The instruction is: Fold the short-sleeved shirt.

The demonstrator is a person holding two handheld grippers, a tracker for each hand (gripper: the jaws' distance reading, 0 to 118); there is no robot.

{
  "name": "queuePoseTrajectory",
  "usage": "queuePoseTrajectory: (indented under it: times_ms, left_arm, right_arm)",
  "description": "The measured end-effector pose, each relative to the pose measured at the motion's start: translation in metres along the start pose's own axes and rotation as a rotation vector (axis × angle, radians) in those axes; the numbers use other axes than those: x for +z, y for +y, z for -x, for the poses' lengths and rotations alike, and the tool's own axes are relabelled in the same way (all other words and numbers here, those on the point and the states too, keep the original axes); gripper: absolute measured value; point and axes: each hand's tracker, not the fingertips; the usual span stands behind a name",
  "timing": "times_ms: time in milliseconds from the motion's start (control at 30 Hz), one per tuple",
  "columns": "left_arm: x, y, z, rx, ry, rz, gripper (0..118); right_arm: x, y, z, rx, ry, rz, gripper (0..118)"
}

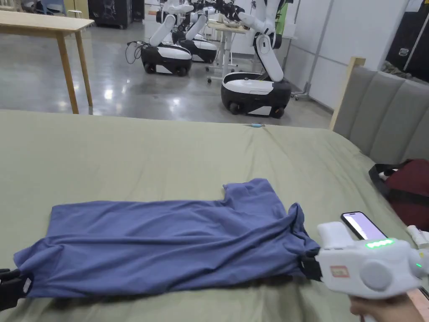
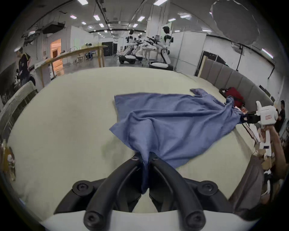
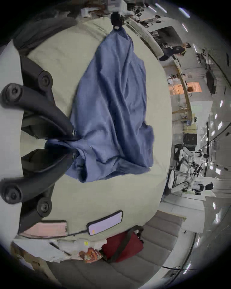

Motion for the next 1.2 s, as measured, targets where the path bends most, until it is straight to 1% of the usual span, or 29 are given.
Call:
queuePoseTrajectory:
  times_ms: [67,100,133,200,233,333,367,400,433,467,533,567,600,633,667,700,767,833,867,900,933,967,1000,1067,1100,1200]
  left_arm:
    - [0.02,-0.013,-0.004,-0.073,0.029,-0.01,4]
    - [0.03,-0.022,-0.005,-0.067,0.021,0.0,4]
    - [0.038,-0.03,-0.004,-0.057,0.012,0.004,4]
    - [0.044,-0.047,-0.001,-0.005,-0.02,0.036,4]
    - [0.044,-0.055,0.0,-0.01,-0.009,0.044,4]
    - [0.028,-0.072,0.003,-0.015,-0.001,0.086,4]
    - [0.023,-0.075,0.003,-0.007,0.005,0.094,4]
    - [0.019,-0.077,0.003,0.001,0.007,0.1,8]
    - [0.017,-0.079,0.002,0.001,0.003,0.098,17]
    - [0.015,-0.079,0.002,-0.005,0.011,0.088,43]
    - [0.015,-0.079,0.004,-0.011,0.016,0.088,72]
    - [0.017,-0.079,0.006,-0.011,0.028,0.091,84]
    - [0.023,-0.08,0.006,-0.012,0.028,0.082,114]
    - [0.039,-0.079,0.006,-0.018,0.009,0.0,114]
    - [0.054,-0.077,0.005,-0.014,0.014,-0.042,112]
    - [0.067,-0.076,0.003,-0.001,0.035,-0.065,112]
    - [0.102,-0.081,-0.006,-0.009,0.094,-0.18,112]
    - [0.133,-0.09,-0.019,-0.019,0.119,-0.272,112]
    - [0.146,-0.096,-0.025,-0.013,0.111,-0.311,110]
    - [0.155,-0.103,-0.029,0.007,0.097,-0.334,96]
    - [0.163,-0.109,-0.033,0.026,0.088,-0.36,71]
    - [0.169,-0.115,-0.036,0.052,0.093,-0.387,31]
    - [0.164,-0.129,-0.022,0.084,0.128,-0.4,0]
    - [0.164,-0.138,-0.022,0.121,0.18,-0.404,0]
    - [0.163,-0.138,-0.019,0.113,0.142,-0.404,0]
    - [0.156,-0.131,-0.013,0.131,0.123,-0.387,0]
  right_arm:
    - [0.025,-0.018,0.007,0.059,-0.017,0.013,9]
    - [0.036,-0.029,0.009,0.061,-0.018,0.014,9]
    - [0.044,-0.038,0.009,0.057,-0.01,0.025,9]
    - [0.053,-0.058,0.007,0.002,0.035,0.061,9]
    - [0.054,-0.068,0.007,-0.007,0.051,0.081,9]
    - [0.037,-0.086,0.009,-0.004,0.034,0.098,10]
    - [0.03,-0.089,0.009,-0.007,0.029,0.107,11]
    - [0.025,-0.09,0.009,-0.017,0.03,0.109,18]
    - [0.022,-0.091,0.008,-0.029,0.037,0.111,35]
    - [0.021,-0.092,0.006,-0.028,0.043,0.105,67]
    - [0.027,-0.092,0.004,-0.021,0.023,0.07,90]
    - [0.033,-0.091,0.001,-0.022,0.025,0.05,100]
    - [0.044,-0.091,-0.001,-0.033,0.039,-0.005,116]
    - [0.066,-0.09,-0.002,-0.046,0.024,-0.098,114]
    - [0.088,-0.09,-0.001,-0.057,0.008,-0.171,113]
    - [0.108,-0.091,0.002,-0.075,-0.009,-0.24,113]
    - [0.152,-0.101,0.012,-0.095,-0.033,-0.383,113]
    - [0.183,-0.113,0.029,-0.096,-0.103,-0.439,111]
    - [0.194,-0.121,0.037,-0.09,-0.128,-0.463,104]
    - [0.2,-0.127,0.043,-0.096,-0.146,-0.474,79]
    - [0.202,-0.134,0.05,-0.102,-0.154,-0.479,47]
    - [0.203,-0.138,0.054,-0.107,-0.161,-0.477,14]
    - [0.202,-0.14,0.057,-0.116,-0.18,-0.468,2]
    - [0.195,-0.141,0.057,-0.117,-0.186,-0.469,1]
    - [0.194,-0.141,0.056,-0.113,-0.175,-0.459,0]
    - [0.194,-0.136,0.056,-0.119,-0.172,-0.469,0]
